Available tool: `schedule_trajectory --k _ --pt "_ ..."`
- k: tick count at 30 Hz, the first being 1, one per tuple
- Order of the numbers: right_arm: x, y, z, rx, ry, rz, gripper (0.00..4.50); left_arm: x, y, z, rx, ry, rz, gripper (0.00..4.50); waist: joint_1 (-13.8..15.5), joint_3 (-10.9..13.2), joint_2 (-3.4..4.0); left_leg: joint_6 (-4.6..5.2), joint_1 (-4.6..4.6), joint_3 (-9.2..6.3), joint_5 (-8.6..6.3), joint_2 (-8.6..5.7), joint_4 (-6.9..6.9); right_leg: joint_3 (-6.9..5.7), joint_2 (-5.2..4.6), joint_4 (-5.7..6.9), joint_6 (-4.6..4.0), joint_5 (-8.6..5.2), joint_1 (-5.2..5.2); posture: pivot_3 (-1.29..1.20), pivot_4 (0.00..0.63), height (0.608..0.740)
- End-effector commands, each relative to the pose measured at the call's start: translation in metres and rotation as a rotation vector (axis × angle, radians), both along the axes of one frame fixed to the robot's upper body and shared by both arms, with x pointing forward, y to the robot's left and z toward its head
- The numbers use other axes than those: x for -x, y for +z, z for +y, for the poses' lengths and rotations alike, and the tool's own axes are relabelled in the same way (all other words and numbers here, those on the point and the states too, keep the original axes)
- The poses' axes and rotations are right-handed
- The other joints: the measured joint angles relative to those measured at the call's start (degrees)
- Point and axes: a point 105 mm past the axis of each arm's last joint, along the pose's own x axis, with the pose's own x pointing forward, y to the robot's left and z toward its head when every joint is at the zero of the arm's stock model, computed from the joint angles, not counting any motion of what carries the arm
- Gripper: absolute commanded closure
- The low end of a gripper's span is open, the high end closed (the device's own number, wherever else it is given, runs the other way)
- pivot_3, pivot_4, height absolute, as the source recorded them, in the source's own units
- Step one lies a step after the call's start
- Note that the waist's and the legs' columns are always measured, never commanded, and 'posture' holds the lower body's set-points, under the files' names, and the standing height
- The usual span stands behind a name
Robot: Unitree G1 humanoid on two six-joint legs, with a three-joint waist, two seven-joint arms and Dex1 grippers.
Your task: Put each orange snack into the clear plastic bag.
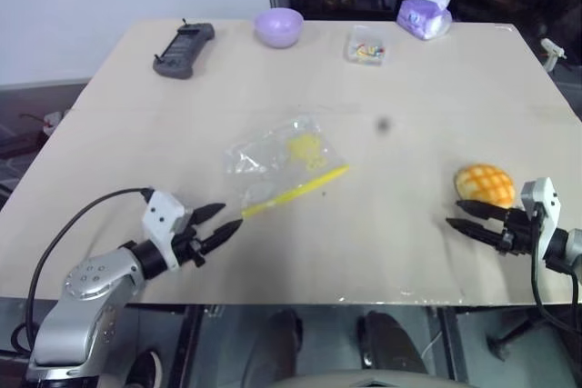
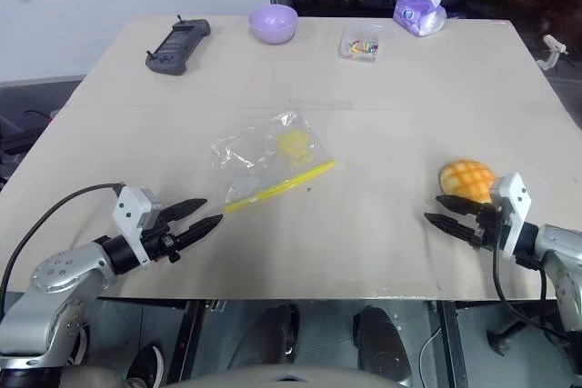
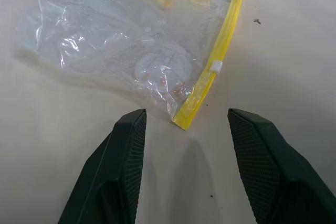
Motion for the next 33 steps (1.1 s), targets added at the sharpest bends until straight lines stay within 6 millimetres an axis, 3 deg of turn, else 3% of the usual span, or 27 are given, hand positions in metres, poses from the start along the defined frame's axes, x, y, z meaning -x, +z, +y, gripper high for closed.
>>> schedule_trajectory --k 1,27,33 --pt "0.000 0.015 -0.004 0.004 0.006 -0.059 2.17 -0.001 0.015 0.001 -0.006 0.004 -0.065 1.90 0.0 0.0 0.00 0.00 0.00 0.00 0.00 0.00 0.00 0.00 0.00 0.00 0.00 0.00 0.00 0.00 0.150 0.740" --pt "0.006 0.018 0.003 -0.005 0.042 -0.074 2.17 -0.009 0.019 0.003 0.014 0.023 -0.076 1.90 0.0 0.0 0.00 0.00 0.00 0.00 0.00 0.00 0.00 0.00 0.00 0.00 0.00 0.00 0.00 0.00 0.150 0.740" --pt "0.003 0.025 0.012 -0.016 0.074 -0.083 2.17 -0.014 0.013 -0.002 0.126 0.056 0.033 1.90 0.0 0.0 0.00 0.00 0.00 0.00 0.00 0.00 0.01 0.00 0.00 0.01 0.00 0.00 0.00 0.00 0.150 0.740"
